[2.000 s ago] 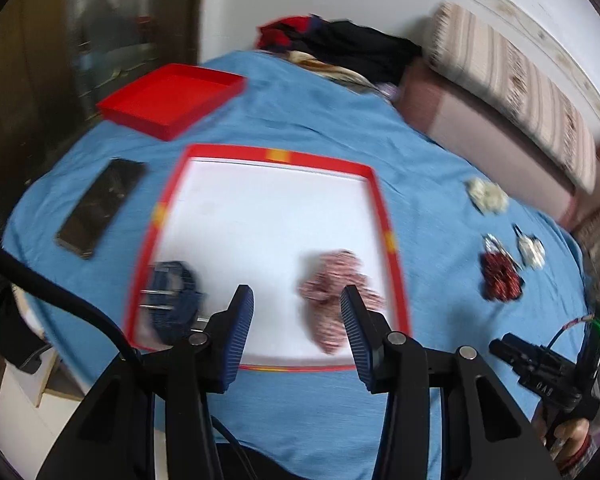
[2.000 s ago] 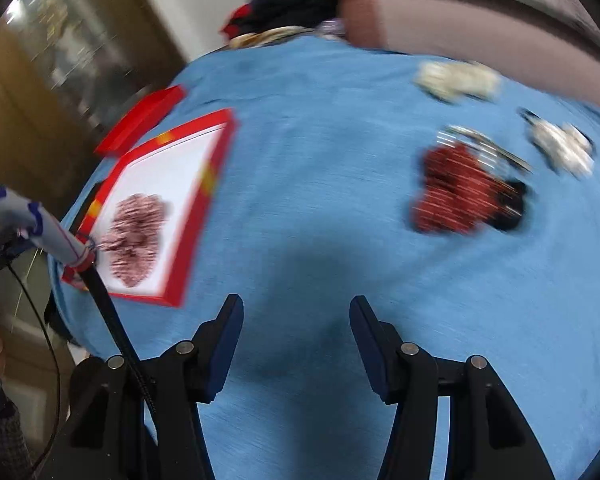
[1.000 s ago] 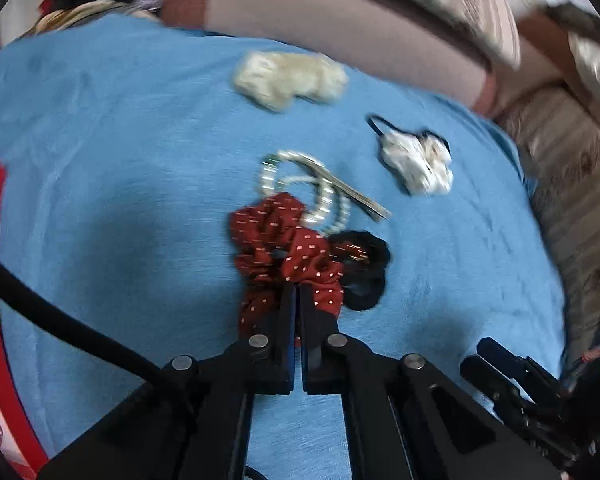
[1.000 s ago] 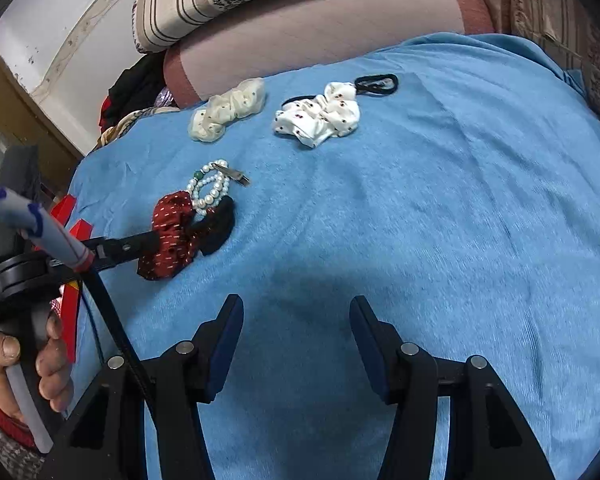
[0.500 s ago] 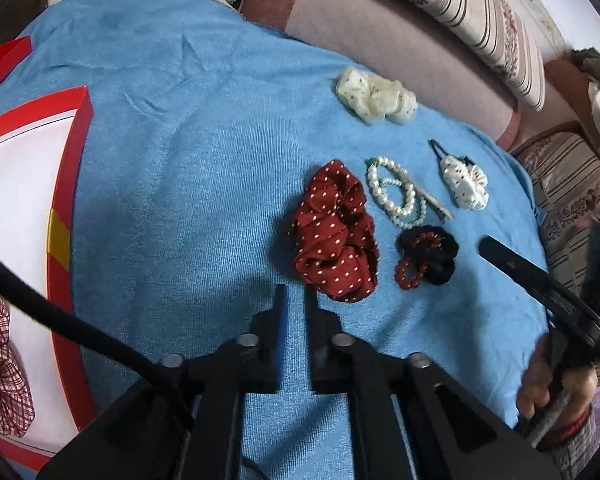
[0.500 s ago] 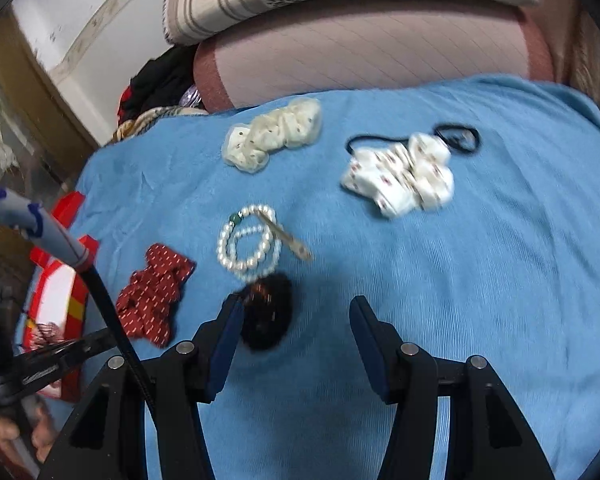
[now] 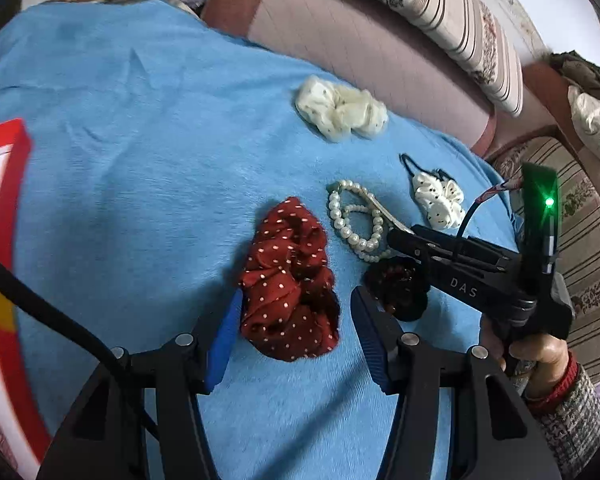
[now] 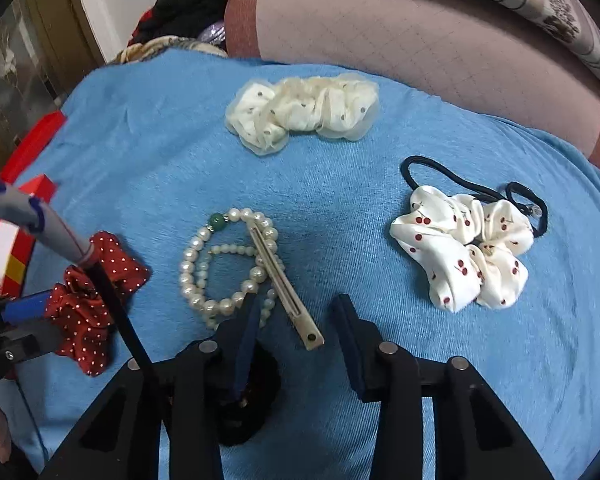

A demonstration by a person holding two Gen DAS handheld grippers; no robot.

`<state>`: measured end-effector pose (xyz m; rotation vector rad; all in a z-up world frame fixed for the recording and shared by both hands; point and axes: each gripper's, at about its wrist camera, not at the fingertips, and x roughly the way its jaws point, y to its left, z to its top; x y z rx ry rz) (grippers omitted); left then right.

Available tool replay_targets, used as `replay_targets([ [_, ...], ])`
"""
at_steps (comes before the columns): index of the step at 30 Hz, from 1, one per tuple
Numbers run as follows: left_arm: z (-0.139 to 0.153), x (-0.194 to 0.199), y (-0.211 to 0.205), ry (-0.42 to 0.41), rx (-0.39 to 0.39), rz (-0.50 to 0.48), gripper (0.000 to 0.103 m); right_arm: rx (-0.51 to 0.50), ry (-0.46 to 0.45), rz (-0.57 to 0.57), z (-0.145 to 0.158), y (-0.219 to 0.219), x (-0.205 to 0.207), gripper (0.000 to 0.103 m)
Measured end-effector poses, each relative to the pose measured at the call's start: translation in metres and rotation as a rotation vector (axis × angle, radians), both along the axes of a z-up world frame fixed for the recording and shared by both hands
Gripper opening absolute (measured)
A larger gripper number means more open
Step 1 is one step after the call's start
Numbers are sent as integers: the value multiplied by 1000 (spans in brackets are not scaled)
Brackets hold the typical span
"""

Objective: Organize jewelry
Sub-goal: 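Grasp the red polka-dot scrunchie with the left tool while the right tool grasps the long hair clip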

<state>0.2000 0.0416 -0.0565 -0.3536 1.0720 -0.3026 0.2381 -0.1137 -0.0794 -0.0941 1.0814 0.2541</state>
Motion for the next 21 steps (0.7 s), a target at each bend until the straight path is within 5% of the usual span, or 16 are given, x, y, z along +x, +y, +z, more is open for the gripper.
replay_targets([
  [3,-11,7,-10,33,10,-19,51,-8,-11,0,1,0,0,35],
  [5,-16,8,-19,69,42,-40,10,8,-16,-5,6,-3,-4,11],
  [21,79,-56,1,-104,80,-24,9,170,-69,-95,68,-14,-71,11],
])
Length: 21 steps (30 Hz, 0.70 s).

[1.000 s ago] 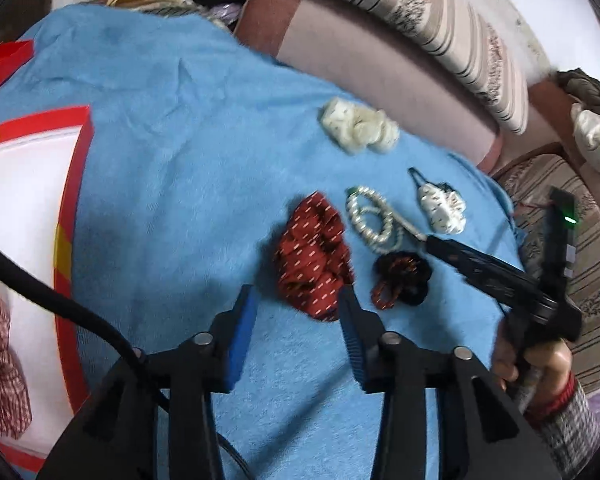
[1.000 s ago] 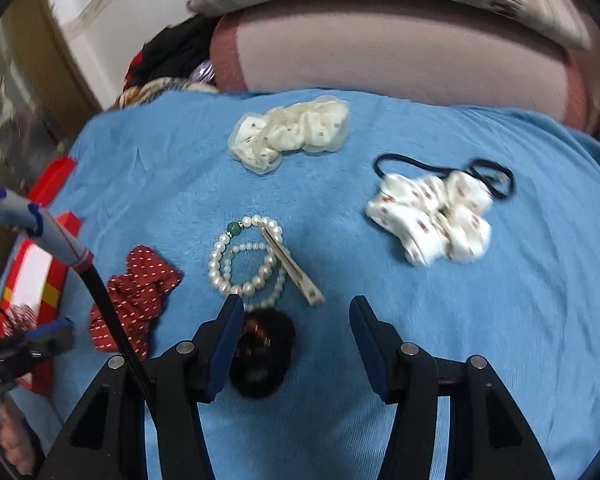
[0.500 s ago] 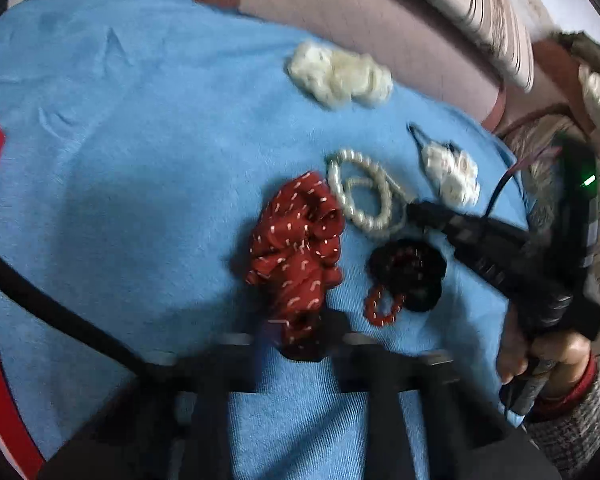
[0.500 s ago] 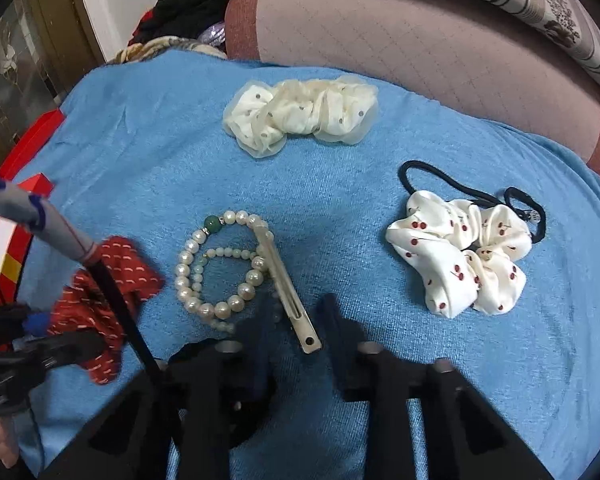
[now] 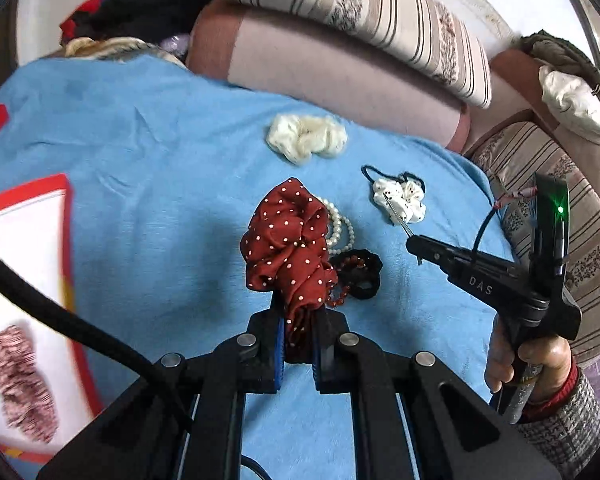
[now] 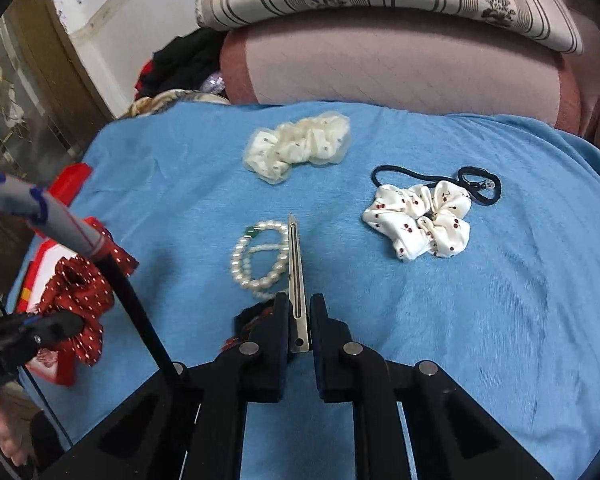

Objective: Organize jewelry
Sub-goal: 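Grasp the red polka-dot scrunchie with the left tool while the right tool grasps the long hair clip, then carry polka-dot scrunchie and hair clip into the white tray and open both tools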

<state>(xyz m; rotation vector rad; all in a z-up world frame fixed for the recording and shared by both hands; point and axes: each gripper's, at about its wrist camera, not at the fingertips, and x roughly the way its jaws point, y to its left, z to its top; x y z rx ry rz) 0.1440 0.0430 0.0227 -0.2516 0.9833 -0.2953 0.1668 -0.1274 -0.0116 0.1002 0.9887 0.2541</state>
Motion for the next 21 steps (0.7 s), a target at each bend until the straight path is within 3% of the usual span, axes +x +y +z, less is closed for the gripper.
replay_targets([
  [10,26,-50,102,-32,76,192,9,105,10,158,30,90,-33,11],
  [21,6,-67,228,22,89,404,10,165,60,350,22,230,-28,11],
])
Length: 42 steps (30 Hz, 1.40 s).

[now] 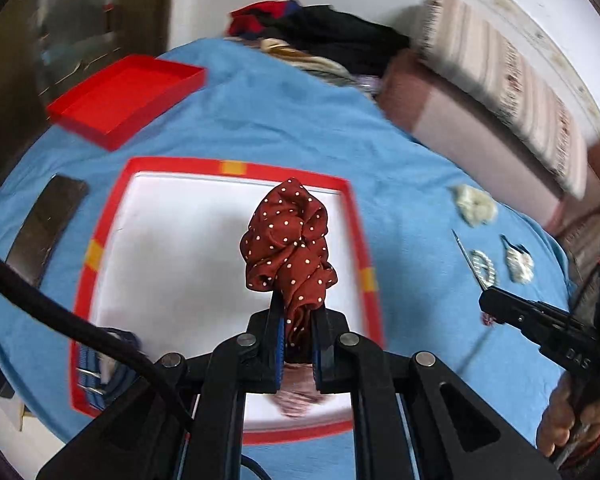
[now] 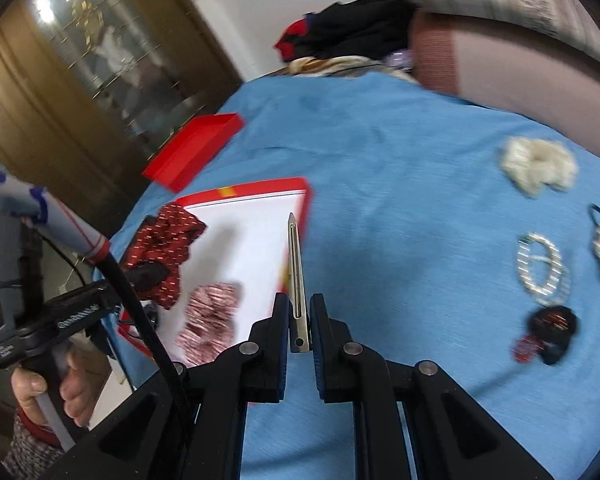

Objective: Organize jewelry
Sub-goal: 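Carry polka-dot scrunchie and hair clip into the white tray and open both tools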

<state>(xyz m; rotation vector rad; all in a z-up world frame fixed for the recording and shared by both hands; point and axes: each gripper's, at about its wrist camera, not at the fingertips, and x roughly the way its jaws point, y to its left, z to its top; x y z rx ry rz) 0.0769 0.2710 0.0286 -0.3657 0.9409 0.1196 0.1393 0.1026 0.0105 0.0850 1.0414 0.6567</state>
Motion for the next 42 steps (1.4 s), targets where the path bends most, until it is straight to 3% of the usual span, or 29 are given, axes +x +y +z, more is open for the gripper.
replay_targets([
  [11,-52,15,55,89,-26,79,10,-97,31,54,-51,88,28,11],
  [17,-65,21,65,99,-36,76,10,-131,56,43,-77,104,42,11],
  [24,-67,24,66,103,-26,87,15,-152,59,35,-84,105,46,12],
  [27,-66,22,69,106,-29,114,26,-141,61,37,-78,100,45,27],
  [31,-59,17,70,98,-50,124,29,-109,15,48,-52,84,36,32],
  [34,-44,9,66,73,-35,125,30,-165,-50,23,-41,64,19,41],
  [40,-13,-20,56,4,15,170,35,-183,45,76,-67,49,-15,40],
  [42,-6,-30,51,-12,14,177,35,-195,74,95,-80,50,-23,19],
])
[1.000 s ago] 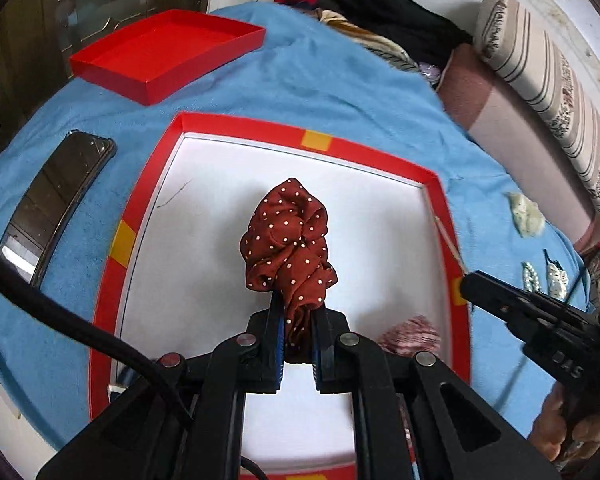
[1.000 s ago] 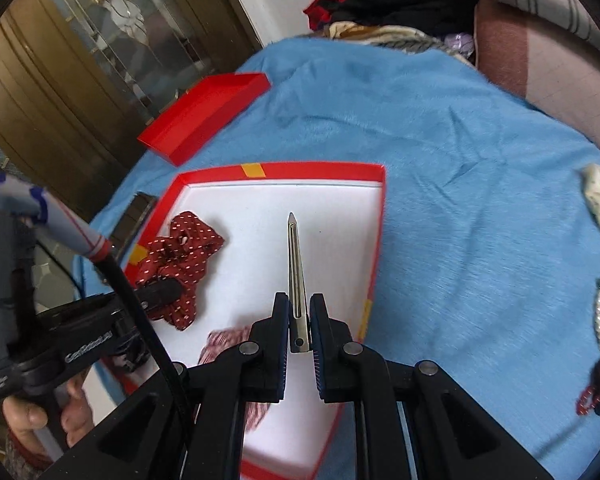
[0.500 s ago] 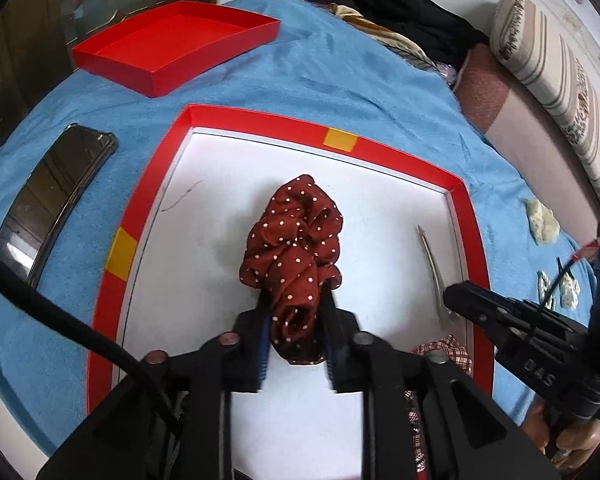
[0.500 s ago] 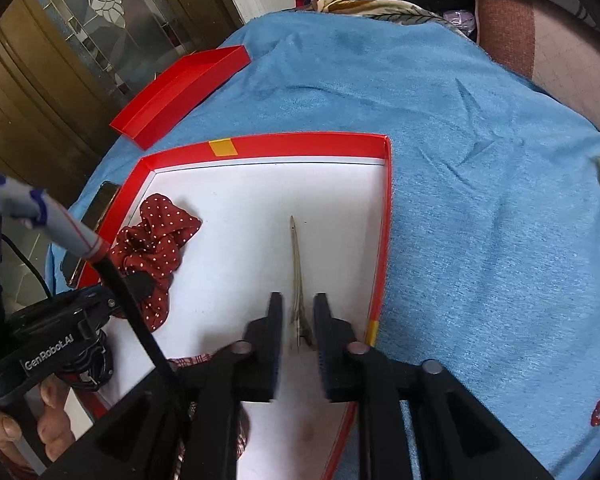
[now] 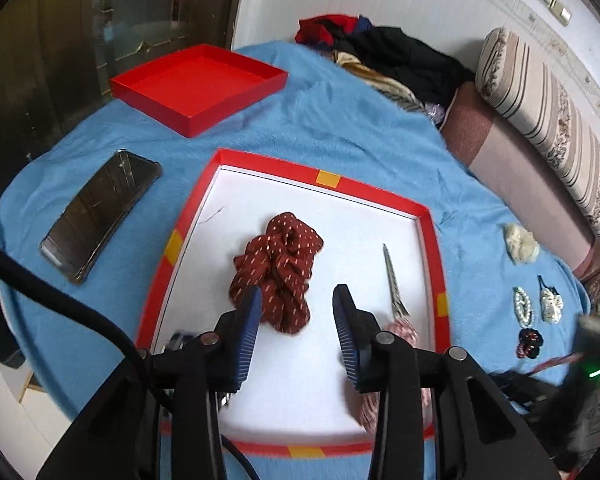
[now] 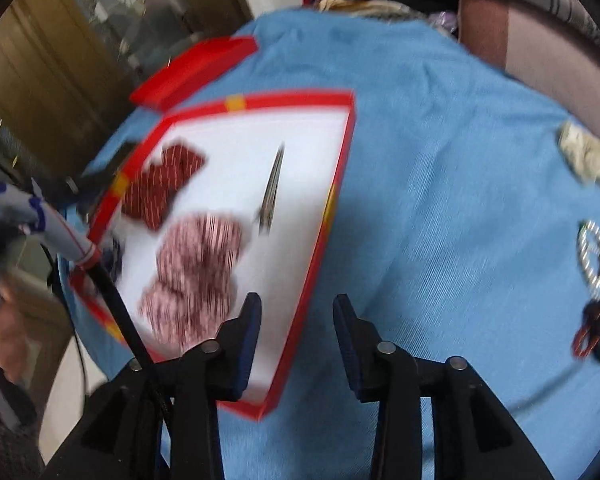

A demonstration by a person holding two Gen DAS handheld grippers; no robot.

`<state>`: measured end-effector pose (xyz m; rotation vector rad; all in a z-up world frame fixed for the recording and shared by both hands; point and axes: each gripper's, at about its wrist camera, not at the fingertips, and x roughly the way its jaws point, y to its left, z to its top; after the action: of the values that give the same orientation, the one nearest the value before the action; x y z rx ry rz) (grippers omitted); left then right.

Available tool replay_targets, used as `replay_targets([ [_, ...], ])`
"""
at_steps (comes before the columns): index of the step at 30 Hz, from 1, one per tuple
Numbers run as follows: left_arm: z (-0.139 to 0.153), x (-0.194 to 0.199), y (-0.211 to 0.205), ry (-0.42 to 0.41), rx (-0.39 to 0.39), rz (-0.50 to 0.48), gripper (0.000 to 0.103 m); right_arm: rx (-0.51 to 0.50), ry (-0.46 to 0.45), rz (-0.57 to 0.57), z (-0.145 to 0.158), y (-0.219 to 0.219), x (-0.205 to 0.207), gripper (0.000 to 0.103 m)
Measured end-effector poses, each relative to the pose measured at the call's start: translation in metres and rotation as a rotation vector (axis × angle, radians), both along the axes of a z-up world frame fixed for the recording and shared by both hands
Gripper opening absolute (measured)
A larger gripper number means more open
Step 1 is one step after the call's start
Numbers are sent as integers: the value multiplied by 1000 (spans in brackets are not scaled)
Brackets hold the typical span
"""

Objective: Organize jewelry
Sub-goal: 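Carry polka-dot scrunchie and hair clip into the white tray and open both tools, then move both tools back toward the black hair tie and pearl bracelets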

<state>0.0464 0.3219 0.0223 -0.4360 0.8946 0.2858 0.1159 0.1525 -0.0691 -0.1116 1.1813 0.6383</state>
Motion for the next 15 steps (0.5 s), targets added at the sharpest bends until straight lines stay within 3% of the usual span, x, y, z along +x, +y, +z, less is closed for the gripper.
replay_targets([
  [1,3,-5,-3,-4,4,1,35,10,18,-1,-4,-1,-2,12],
  [6,13,-26,-17,-10,41,6,35,54,46,-49,-4,-11,-13,11],
  [15,23,-37,-45,-19,35,-42,35,80,51,-62,0,-22,-42,15],
])
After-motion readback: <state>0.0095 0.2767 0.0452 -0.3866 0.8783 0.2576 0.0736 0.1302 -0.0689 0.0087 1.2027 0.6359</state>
